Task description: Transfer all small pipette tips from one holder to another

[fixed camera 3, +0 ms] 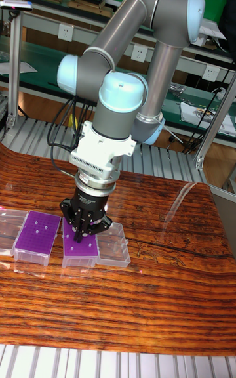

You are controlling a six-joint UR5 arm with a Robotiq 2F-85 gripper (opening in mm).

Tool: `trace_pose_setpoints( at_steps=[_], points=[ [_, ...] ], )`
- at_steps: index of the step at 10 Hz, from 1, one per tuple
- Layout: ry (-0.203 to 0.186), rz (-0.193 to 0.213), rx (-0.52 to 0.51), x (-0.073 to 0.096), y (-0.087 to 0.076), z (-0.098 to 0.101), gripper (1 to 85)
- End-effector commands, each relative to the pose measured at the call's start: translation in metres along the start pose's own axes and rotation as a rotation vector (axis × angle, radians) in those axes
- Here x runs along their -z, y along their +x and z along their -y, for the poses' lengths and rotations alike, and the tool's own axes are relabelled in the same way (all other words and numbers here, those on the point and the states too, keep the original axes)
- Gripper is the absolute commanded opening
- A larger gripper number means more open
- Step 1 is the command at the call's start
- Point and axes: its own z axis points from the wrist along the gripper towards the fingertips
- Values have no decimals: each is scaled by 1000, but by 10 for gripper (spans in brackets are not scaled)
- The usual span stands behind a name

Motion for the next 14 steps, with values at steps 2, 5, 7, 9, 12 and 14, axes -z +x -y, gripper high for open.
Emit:
trace_pose_setpoints(
  at_steps=[2, 5, 7, 9, 12, 14],
  points=[
    [1, -10, -24, 11, -1, 2, 13],
    [12, -25, -21, 21, 2, 11, 13],
    [26, -34, -19, 27, 4, 18, 13],
    [25, -36, -16, 30, 2, 21, 13],
    [15, -25, -11, 35, -2, 23, 13],
    [18, -24, 3, 39, -4, 28, 13]
  ],
)
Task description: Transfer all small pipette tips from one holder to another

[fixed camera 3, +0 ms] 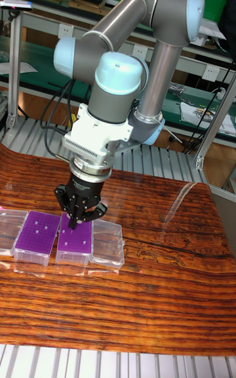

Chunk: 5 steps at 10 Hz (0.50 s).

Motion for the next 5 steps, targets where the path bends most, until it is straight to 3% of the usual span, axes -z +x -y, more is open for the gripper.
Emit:
trace_pose_setpoints(
  at_steps=[1, 5],
  points=[
    [-9, 1, 7, 7, -3, 5, 13],
    [-4, -4, 38, 13, -7, 15, 13]
  ],
)
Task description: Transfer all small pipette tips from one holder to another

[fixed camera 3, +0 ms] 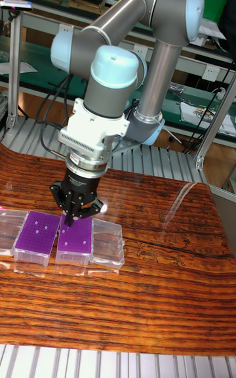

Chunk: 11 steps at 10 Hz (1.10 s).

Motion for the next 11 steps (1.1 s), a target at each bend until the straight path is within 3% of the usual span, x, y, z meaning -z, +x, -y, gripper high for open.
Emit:
trace_pose_setpoints(
  at_steps=[1, 5, 11],
  points=[
    [-9, -8, 32, 9, -5, 12, 13],
    [-6, 1, 102, 13, -21, 34, 13],
    [-25, 56, 114, -6, -40, 29, 13]
  ],
)
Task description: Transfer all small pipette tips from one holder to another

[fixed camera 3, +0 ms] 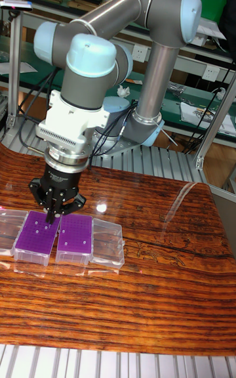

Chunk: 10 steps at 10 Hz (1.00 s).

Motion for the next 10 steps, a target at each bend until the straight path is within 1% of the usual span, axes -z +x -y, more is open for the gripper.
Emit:
trace_pose_setpoints(
  at_steps=[1, 2, 3, 5, 10],
  points=[
    [-22, 37, 4, -12, -11, -1, 13],
    [-26, 41, 5, -16, -11, -1, 13],
    [-22, 42, 6, -18, -11, 0, 13],
    [-31, 51, 13, -22, -13, 1, 13],
    [-36, 65, 22, -29, -16, 2, 13]
  ],
)
